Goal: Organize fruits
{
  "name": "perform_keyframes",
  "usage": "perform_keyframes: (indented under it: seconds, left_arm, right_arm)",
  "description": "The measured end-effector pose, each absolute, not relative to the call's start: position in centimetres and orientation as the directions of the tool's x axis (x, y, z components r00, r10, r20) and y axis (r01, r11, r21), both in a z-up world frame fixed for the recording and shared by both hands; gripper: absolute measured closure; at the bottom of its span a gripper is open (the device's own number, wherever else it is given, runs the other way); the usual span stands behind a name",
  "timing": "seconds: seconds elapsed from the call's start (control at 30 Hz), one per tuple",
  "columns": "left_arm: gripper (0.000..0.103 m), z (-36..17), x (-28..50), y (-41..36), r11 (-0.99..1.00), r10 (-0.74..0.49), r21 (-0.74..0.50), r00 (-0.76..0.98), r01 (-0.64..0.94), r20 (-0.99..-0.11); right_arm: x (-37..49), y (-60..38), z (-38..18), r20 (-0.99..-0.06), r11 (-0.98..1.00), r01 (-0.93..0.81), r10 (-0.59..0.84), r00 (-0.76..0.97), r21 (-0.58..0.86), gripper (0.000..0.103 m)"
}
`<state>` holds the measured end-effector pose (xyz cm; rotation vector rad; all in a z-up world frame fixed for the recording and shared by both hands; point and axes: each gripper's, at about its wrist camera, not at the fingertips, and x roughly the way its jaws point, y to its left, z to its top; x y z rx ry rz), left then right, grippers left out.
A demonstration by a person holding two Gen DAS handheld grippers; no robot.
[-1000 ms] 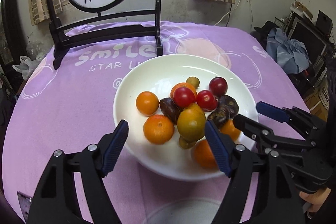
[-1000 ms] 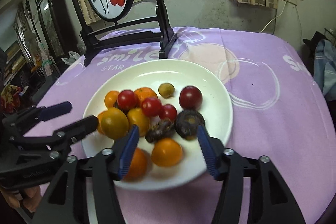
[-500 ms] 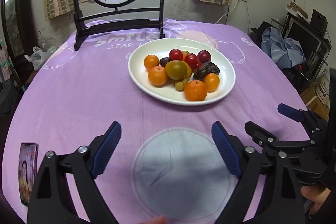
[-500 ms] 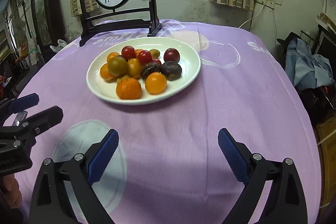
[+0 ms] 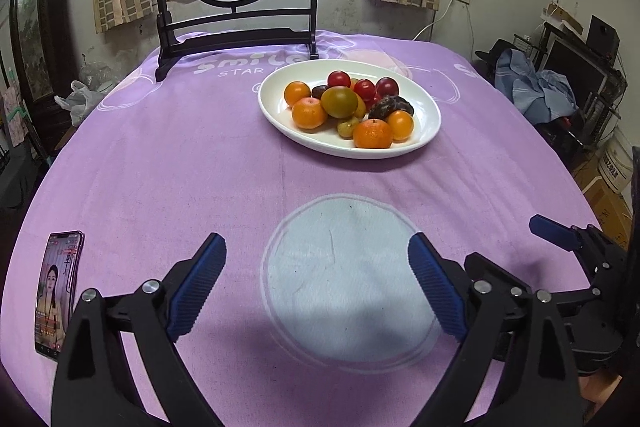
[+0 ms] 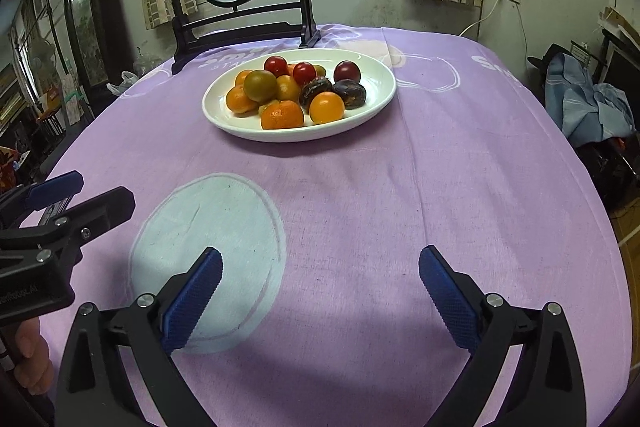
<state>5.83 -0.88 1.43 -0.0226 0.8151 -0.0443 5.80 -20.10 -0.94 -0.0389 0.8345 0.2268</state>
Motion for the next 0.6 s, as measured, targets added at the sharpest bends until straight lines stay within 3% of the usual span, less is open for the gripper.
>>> perform_keyframes:
  seconds: [0.6]
  left_arm:
    - [0.01,0.0,6.3,-0.7,0.999,-0.036,-0.033,0.652,0.016,-0.757]
  right_arm:
    - [6.0,-20.6,-2.0,-0.755,0.978,-0.199,0.172,0.632,0.056,0.004]
